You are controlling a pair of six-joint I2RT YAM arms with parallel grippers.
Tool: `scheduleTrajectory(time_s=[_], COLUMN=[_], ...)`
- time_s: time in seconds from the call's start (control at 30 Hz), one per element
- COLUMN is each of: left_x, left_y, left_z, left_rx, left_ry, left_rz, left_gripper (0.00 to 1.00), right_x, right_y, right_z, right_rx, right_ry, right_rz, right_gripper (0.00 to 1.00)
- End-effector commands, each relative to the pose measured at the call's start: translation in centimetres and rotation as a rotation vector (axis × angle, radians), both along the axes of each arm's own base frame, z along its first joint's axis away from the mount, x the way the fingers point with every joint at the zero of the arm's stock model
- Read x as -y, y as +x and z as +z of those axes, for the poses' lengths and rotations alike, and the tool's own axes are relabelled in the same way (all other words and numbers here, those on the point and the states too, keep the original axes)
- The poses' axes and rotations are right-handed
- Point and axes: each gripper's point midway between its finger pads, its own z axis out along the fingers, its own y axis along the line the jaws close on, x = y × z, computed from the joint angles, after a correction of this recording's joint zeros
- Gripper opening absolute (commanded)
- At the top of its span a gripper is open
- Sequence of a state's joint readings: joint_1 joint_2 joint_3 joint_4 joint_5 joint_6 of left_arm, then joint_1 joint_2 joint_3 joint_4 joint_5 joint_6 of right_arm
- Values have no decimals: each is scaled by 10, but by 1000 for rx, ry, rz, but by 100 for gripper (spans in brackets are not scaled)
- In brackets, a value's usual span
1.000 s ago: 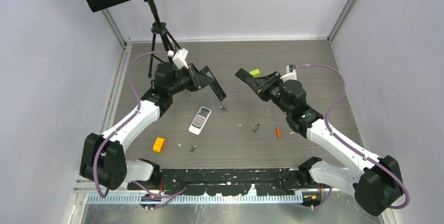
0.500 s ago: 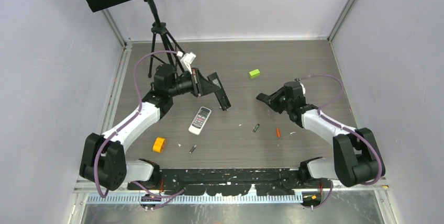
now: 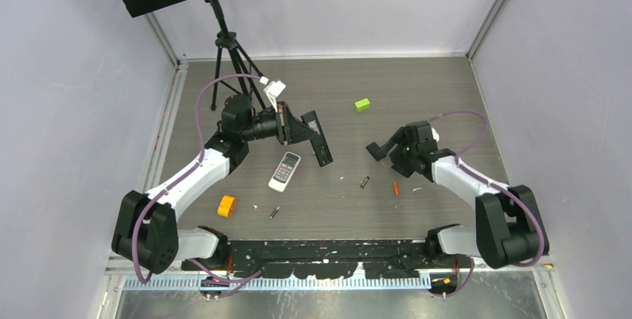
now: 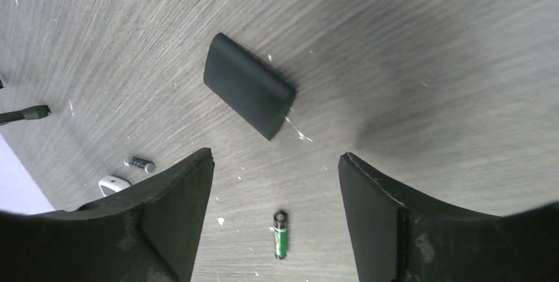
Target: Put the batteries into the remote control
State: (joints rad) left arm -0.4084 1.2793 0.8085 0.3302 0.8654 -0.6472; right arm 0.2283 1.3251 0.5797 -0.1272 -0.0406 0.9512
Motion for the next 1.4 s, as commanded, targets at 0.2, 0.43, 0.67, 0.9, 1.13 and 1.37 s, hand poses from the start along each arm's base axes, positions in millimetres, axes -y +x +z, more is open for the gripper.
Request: scheduleTrajectory(time_s=[0.2,0.43,0.67,0.9,1.13,1.37], left_x=[11,25,29,34,35,42], left_y=[-3,-27,-33,-34,-25,-16], left_z=[37,42,52,59,61,55], left_rx=[111,99,75,2,-63,-110], left_ry=[-56,-74,-122,-187,-256,-282], left_rz=[-44,-198,-220,-240,-165,-135], left_gripper=[0,0,0,0,47,53], right_x=[-58,-126,-168,-185,-186,-196], right_y=[-7,-71,-109,-100,-92,-84], right_z=[130,219,231,232,244,250], right_rx=[403,799,853,827,866,885], right_ry=[191,375,468,519,542,627], right_rz=[414,824,1084,1088,1038,1022], right_gripper=[79,86,82,34,14,14])
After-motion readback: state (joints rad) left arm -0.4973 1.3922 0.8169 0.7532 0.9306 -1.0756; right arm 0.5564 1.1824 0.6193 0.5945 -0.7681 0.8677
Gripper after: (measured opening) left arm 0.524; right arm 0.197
